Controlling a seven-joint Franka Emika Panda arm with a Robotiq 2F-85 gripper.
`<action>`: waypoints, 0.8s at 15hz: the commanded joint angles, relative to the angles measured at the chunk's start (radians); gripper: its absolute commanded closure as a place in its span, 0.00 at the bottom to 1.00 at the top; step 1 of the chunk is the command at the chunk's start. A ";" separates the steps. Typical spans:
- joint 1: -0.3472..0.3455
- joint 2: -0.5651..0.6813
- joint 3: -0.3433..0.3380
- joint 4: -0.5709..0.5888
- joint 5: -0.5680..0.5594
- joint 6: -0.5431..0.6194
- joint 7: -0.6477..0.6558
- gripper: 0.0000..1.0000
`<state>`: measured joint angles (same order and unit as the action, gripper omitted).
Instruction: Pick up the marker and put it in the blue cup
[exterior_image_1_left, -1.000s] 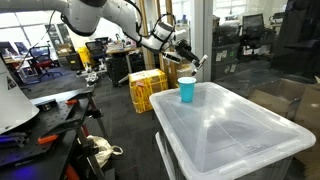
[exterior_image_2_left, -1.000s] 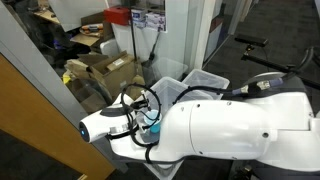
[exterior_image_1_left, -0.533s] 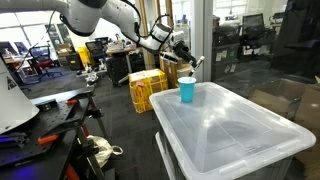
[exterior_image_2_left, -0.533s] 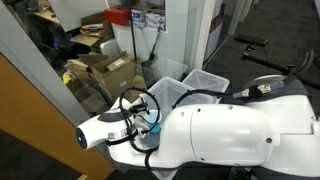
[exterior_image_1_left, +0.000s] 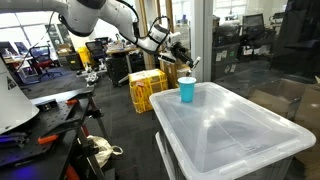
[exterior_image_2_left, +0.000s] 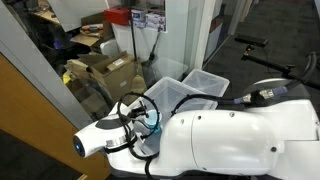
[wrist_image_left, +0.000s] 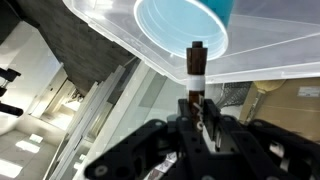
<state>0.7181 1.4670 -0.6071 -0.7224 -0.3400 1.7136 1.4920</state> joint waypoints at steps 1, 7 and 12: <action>0.015 -0.007 -0.003 -0.030 0.005 -0.005 0.055 0.95; 0.033 -0.011 -0.005 -0.067 0.006 -0.017 0.140 0.95; 0.048 -0.015 -0.011 -0.091 0.004 -0.044 0.229 0.95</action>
<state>0.7460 1.4678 -0.6071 -0.7815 -0.3395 1.6998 1.6683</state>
